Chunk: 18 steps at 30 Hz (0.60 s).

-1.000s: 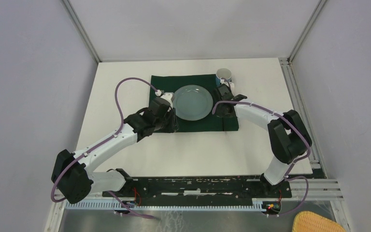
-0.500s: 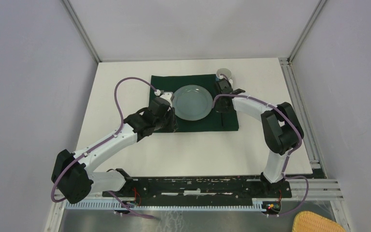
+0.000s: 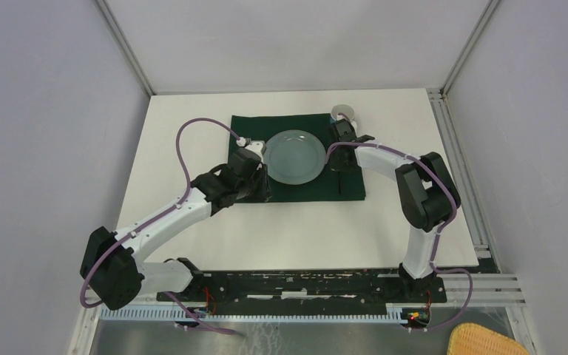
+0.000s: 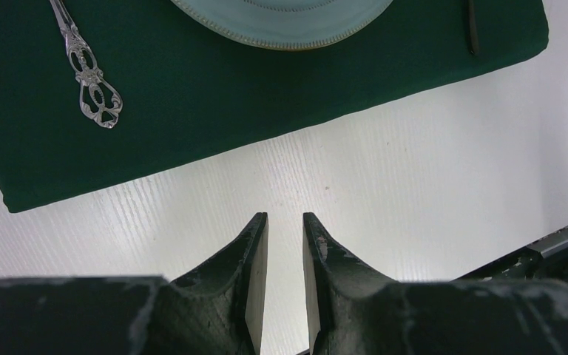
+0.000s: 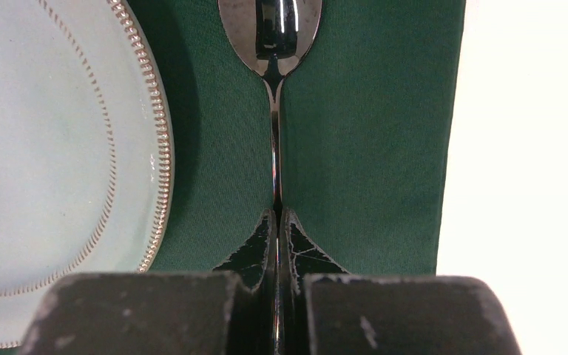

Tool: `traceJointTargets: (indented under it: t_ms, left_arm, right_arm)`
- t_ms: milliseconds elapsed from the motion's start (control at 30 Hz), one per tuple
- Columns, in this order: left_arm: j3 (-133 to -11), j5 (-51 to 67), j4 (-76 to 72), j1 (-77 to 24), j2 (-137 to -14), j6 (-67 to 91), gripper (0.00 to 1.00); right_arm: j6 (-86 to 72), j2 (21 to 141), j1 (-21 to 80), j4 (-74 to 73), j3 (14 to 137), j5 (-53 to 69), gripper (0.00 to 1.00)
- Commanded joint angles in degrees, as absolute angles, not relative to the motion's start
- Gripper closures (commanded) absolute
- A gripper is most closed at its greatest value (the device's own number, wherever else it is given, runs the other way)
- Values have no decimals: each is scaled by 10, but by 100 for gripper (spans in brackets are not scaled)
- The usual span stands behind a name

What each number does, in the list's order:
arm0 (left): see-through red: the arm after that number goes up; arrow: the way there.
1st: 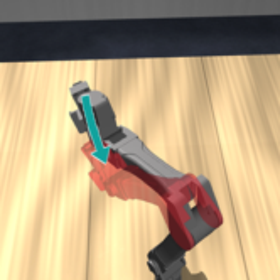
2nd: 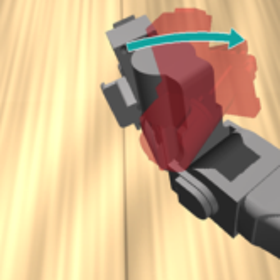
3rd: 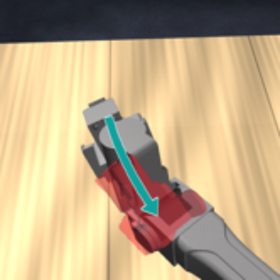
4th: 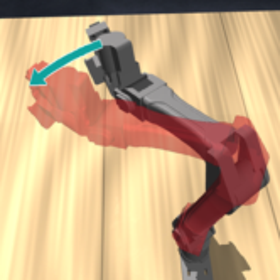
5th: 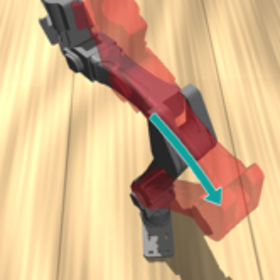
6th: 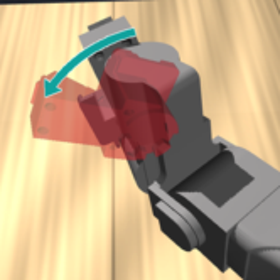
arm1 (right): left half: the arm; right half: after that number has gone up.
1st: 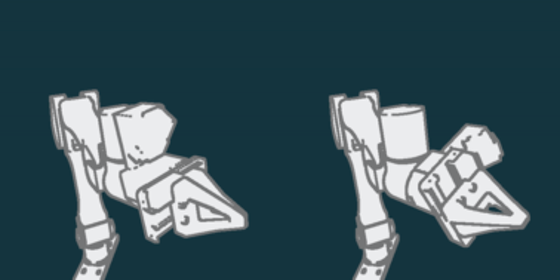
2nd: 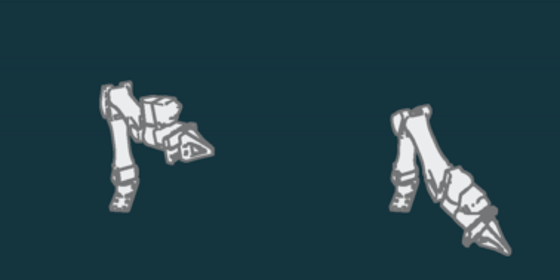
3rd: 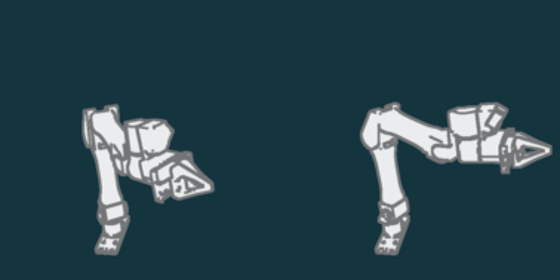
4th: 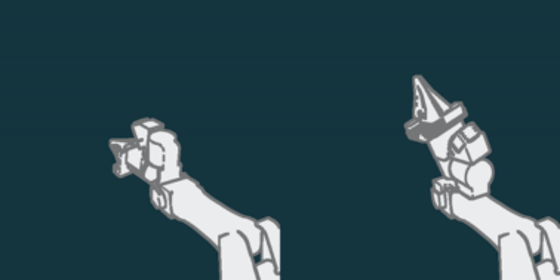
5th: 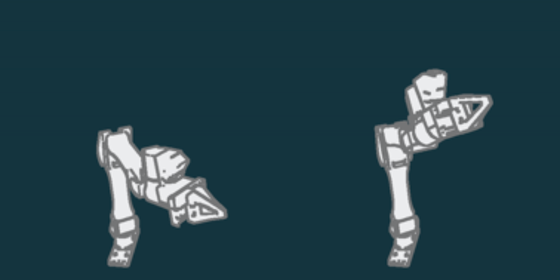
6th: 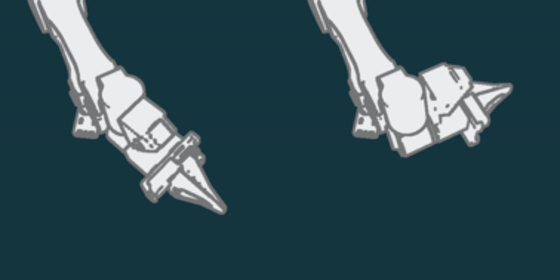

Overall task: Set the dinner table for one person
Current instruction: Place the fork on the napkin.

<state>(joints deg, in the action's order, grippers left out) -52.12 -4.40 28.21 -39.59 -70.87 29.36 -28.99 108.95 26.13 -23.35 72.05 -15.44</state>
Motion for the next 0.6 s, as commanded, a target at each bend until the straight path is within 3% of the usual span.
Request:
traceJointTargets:
  t_ms: [0, 567]
  left_arm:
    - [-537, -51, 263, -393, -711, 298, 69]
    - [-535, -50, 263, -390, -715, 300, 69]
  right_arm:
    - [-283, 1100, 260, -216, 748, -154, 100]
    - [-275, 1108, 256, -215, 756, -163, 100]
